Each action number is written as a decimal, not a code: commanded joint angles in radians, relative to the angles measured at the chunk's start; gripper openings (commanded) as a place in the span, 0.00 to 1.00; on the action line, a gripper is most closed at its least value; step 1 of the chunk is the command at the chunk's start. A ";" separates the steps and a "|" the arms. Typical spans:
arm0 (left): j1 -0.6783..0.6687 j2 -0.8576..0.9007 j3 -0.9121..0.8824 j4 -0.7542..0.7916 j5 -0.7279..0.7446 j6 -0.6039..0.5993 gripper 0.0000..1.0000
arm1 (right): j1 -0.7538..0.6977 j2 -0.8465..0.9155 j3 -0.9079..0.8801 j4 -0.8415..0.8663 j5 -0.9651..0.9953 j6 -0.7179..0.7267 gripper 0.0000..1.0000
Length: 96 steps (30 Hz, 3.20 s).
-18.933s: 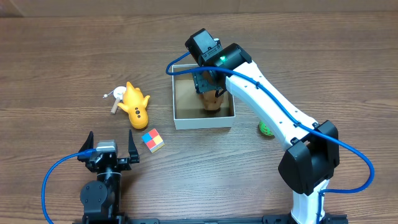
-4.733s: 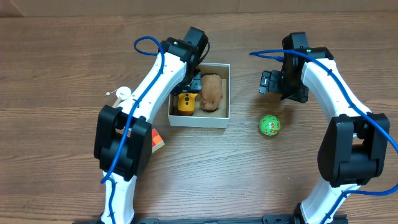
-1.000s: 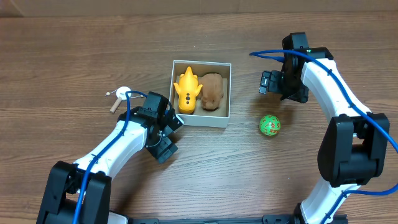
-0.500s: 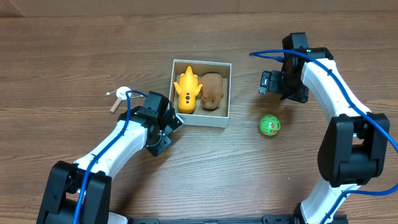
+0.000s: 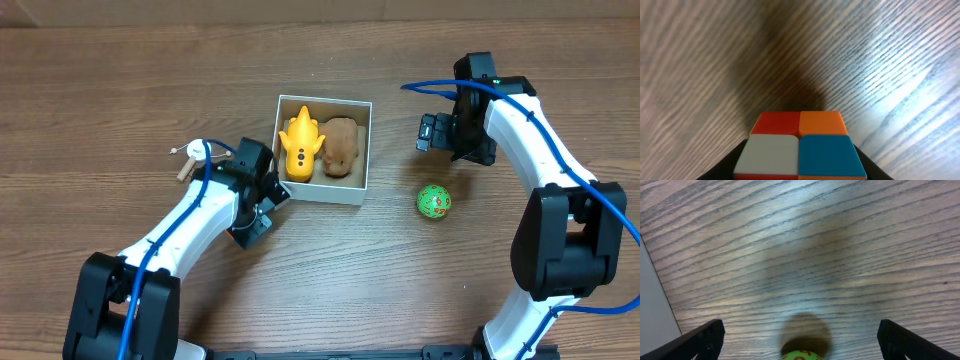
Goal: Pack container
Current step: 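Lift the cube with the left gripper toward the box, then lower the cube into the box front corner and open the left gripper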
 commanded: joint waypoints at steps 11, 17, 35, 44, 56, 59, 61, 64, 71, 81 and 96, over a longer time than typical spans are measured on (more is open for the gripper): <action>0.004 0.005 0.304 -0.163 -0.002 -0.026 0.43 | -0.001 -0.014 0.003 0.004 0.009 -0.006 1.00; 0.003 0.005 0.449 -0.186 0.000 -0.193 0.36 | -0.001 -0.014 0.003 0.004 0.010 -0.006 1.00; -0.122 0.007 0.558 0.067 0.180 -0.497 0.40 | -0.001 -0.014 0.003 0.004 0.010 -0.006 1.00; -0.167 0.059 0.558 0.159 0.173 -0.723 0.37 | -0.001 -0.014 0.003 0.005 0.009 -0.006 1.00; -0.186 0.196 0.558 0.099 0.173 -0.841 0.34 | -0.001 -0.014 0.003 0.004 0.010 -0.006 1.00; -0.195 0.218 0.558 0.066 0.172 -0.841 0.32 | -0.001 -0.014 0.003 0.005 0.010 -0.006 1.00; -0.198 0.224 0.558 0.047 0.169 -0.842 0.31 | -0.001 -0.014 0.003 0.004 0.010 -0.006 1.00; -0.200 0.230 0.558 0.018 0.143 -0.842 0.32 | -0.001 -0.014 0.003 0.004 0.010 -0.006 1.00; -0.200 0.230 0.558 -0.034 0.091 -0.869 0.33 | -0.001 -0.014 0.003 0.005 0.010 -0.006 1.00; -0.200 0.230 0.557 -0.044 0.100 -0.875 0.51 | -0.001 -0.014 0.003 0.004 0.010 -0.006 1.00; -0.198 0.229 0.609 -0.056 0.123 -0.820 0.72 | -0.001 -0.014 0.003 0.004 0.009 -0.006 1.00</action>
